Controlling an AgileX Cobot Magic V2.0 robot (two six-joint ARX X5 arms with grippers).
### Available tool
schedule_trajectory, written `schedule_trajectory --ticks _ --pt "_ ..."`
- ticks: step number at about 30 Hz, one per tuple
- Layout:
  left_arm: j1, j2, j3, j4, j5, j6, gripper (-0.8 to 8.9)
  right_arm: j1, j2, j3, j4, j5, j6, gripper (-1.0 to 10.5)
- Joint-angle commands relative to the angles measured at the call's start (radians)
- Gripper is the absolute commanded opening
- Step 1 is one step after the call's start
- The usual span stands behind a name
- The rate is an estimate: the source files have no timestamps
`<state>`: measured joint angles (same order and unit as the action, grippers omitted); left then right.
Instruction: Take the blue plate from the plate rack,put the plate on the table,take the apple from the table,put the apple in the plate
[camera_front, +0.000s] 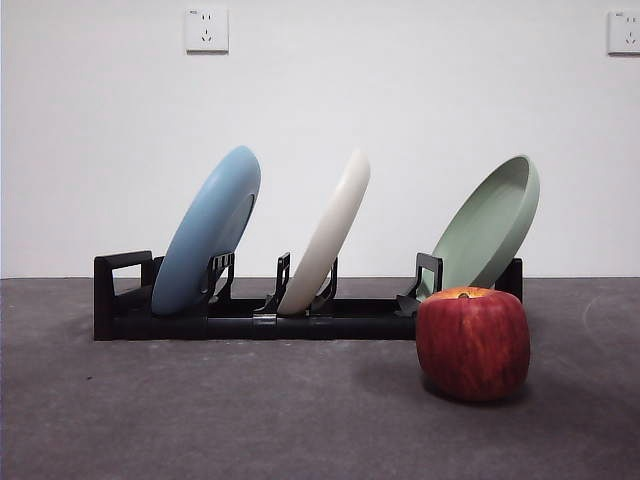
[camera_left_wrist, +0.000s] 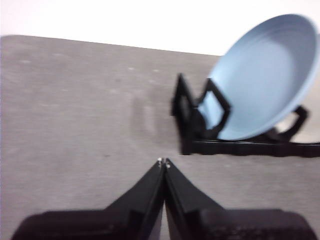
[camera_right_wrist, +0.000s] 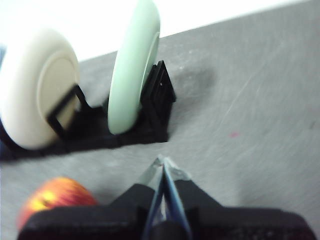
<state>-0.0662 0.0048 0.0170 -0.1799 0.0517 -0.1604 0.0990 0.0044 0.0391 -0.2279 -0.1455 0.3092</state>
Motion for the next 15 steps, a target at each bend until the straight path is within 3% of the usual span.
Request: schedule_trajectory --ticks 1,3,8,15 --pt "0.003 -0.003 -0.009 0.029 0.08 -0.069 -0.06 0.002 -0.002 0.001 0.012 -0.05 0.157 -0.1" --pt "0.002 -0.003 0.013 0.021 0.14 -0.1 -0.06 0.002 0.014 0.033 0.01 -0.094 0.176 -0.1" --pt "0.002 0.054 0.174 -0.103 0.136 -0.103 -0.06 0.002 0.169 0.215 -0.066 -0.092 0.194 -0.1" --pt "0.002 0.327 0.449 -0.167 0.168 -0.086 -0.06 0.002 0.452 0.506 -0.143 -0.092 0.048 -0.1"
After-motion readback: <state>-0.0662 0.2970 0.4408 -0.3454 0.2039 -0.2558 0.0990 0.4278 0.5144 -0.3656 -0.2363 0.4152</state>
